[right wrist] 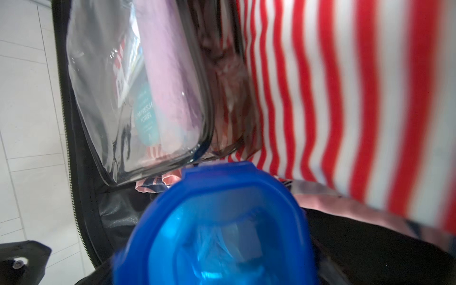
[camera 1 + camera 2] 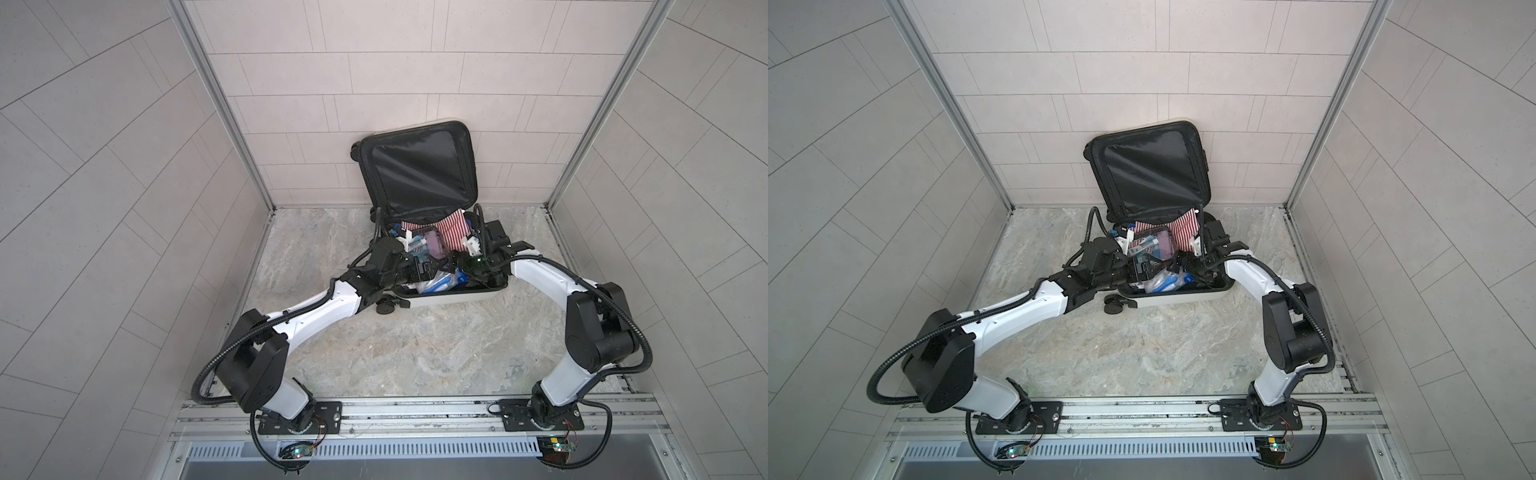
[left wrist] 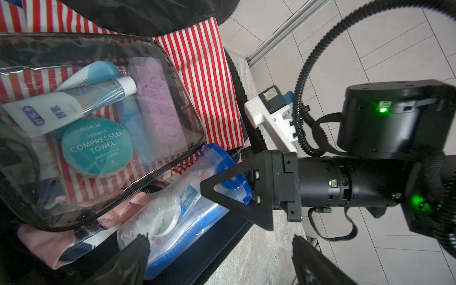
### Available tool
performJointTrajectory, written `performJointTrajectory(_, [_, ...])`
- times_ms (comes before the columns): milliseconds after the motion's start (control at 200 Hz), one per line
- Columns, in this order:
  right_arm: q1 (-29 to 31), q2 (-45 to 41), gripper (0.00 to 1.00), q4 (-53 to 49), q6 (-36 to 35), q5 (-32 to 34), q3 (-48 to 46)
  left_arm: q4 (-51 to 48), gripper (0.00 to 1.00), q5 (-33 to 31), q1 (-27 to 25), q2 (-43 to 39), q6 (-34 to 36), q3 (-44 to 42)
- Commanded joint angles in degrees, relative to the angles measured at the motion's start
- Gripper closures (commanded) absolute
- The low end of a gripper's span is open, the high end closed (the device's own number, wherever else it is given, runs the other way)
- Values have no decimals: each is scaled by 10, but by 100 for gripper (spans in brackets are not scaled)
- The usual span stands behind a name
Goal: Pack the luggage
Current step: 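Grasp the blue-lidded clear container with the right gripper and lower it into the suitcase, then open the right gripper and withdraw it from the container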
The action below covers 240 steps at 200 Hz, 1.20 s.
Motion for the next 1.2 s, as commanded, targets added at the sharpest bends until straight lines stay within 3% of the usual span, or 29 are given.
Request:
performJointTrajectory(0, [-3, -28, 1, -42, -30, 36, 20, 22, 5, -4, -2, 4, -4, 4])
performJointTrajectory(410, [-10, -57, 1, -109, -71, 79, 59, 25, 5, -4, -2, -2, -3, -5])
performJointTrajectory(610, [-4, -58, 1, -123, -85, 68, 68, 22, 5, -10, -1, -8, -1, -7])
performJointTrajectory(736, [0, -50, 6, -114, -84, 63, 50, 3, 5, -25, 2, -20, 10, -3])
performJointTrajectory(916, [11, -42, 14, -76, -67, 48, 14, -26, 5, -31, 24, -51, 23, -4])
performJointTrajectory(1196, [19, -36, 18, -48, -54, 34, -6, -72, 7, -27, 89, -104, 43, -9])
